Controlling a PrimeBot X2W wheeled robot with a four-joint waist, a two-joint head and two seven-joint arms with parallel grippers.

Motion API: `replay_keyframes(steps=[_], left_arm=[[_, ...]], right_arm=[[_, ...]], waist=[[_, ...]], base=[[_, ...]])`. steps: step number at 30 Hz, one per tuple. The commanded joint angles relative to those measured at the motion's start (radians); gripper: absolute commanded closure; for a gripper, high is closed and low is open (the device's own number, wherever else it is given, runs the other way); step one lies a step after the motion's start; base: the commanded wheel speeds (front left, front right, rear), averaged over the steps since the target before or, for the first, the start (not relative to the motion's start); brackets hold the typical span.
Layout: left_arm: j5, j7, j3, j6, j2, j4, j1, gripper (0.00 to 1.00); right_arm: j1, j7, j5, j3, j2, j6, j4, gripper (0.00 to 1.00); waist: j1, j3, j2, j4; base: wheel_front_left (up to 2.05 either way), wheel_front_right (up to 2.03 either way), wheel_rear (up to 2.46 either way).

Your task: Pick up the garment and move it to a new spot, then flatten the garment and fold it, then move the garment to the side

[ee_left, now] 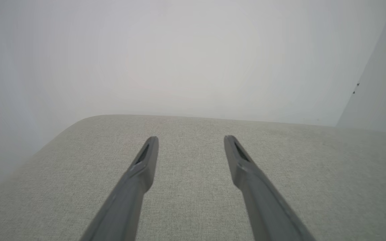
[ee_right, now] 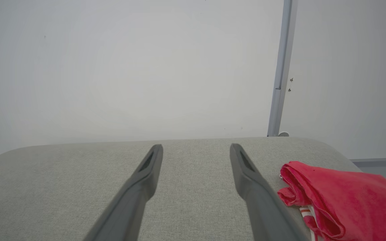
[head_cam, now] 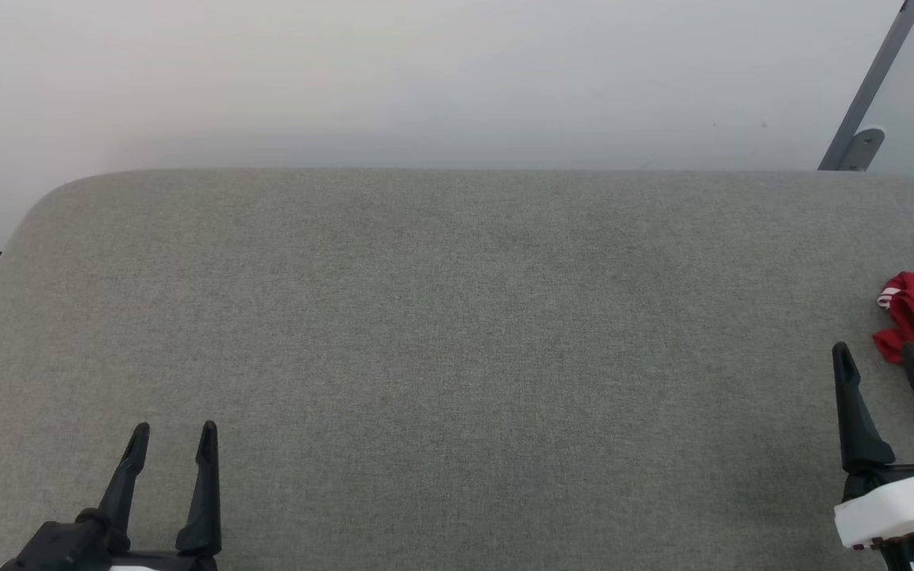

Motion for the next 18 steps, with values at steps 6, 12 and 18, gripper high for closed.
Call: replay_keyframes(steps=[6, 12, 18], left_arm=[[-0.005, -0.005, 0.002, 0.001, 0.003, -0.001, -0.010, 0.00], [-0.004, 0.001, -0.001, 0.000, -0.002, 0.006, 0.000, 1.00], [-0.057, 0.013, -0.007, 0.001, -0.019, 0.040, 0.002, 1.00]], right_arm=[[-0.013, -0.005, 0.004, 0.000, 0.004, 0.000, -0.004, 0.00], [-0.002, 0.000, 0.000, 0.004, 0.004, 0.000, -0.001, 1.00], [0.006, 0.010, 0.048, 0.007, 0.022, 0.000, 0.043, 1.00]], waist=[[0.0000, 0.005, 0.0000, -0.003], [0.0000, 0.005, 0.0000, -0.004], [0.0000, 0.005, 0.0000, -0.005]], base=[[0.00, 0.00, 0.00], [0.00, 0.00, 0.00], [0.00, 0.00, 0.00]])
